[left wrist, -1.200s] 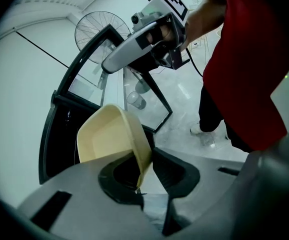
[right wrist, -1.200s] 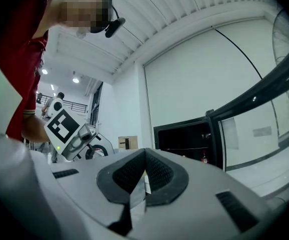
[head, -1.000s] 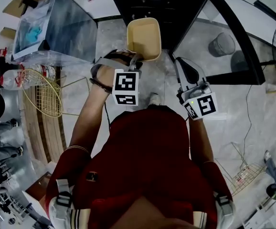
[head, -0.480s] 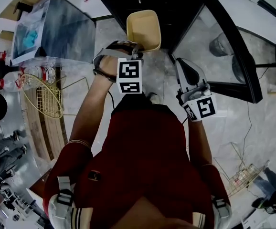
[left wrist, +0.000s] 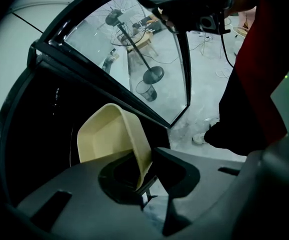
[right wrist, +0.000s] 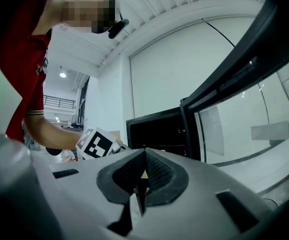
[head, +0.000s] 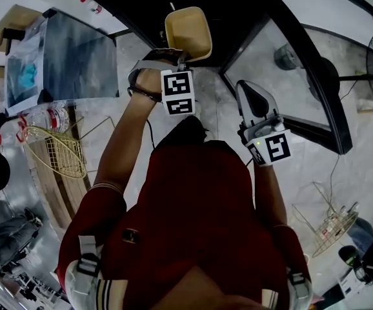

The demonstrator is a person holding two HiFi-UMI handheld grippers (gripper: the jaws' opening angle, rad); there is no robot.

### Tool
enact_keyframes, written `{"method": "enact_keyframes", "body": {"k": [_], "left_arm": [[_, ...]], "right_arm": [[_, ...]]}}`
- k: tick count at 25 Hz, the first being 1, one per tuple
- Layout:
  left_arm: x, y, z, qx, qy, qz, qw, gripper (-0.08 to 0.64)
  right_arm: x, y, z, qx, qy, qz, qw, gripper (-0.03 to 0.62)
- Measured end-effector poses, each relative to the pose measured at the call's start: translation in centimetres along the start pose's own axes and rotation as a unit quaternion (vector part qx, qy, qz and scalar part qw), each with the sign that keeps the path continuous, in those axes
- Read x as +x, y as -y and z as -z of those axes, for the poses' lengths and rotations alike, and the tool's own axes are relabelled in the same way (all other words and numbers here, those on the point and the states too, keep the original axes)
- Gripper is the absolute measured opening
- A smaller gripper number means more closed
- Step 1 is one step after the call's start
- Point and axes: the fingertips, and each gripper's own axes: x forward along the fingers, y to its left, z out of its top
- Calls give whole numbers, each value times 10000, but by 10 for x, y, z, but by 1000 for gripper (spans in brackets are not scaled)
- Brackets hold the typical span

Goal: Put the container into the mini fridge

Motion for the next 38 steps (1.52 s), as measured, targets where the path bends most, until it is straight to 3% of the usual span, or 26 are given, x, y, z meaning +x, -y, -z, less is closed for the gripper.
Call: {"method": "enact_keyframes", "body": {"k": [9, 17, 23, 38], "left_arm": [[52, -44, 24, 43, -29, -64, 10000, 74], [98, -67, 35, 374, -34, 28, 9993, 74], [132, -82, 39, 522, -79, 101, 9986, 74], [193, -96, 49, 619, -249, 410, 9969, 75]], "right_arm": [[46, 19, 3, -35, -113, 321, 9994, -2], [77, 33, 12, -80, -121, 560, 9983, -2], [84, 44, 23, -245, -297, 690, 9969, -2], [96, 65, 38, -90, -437, 901, 9949, -2]]}}
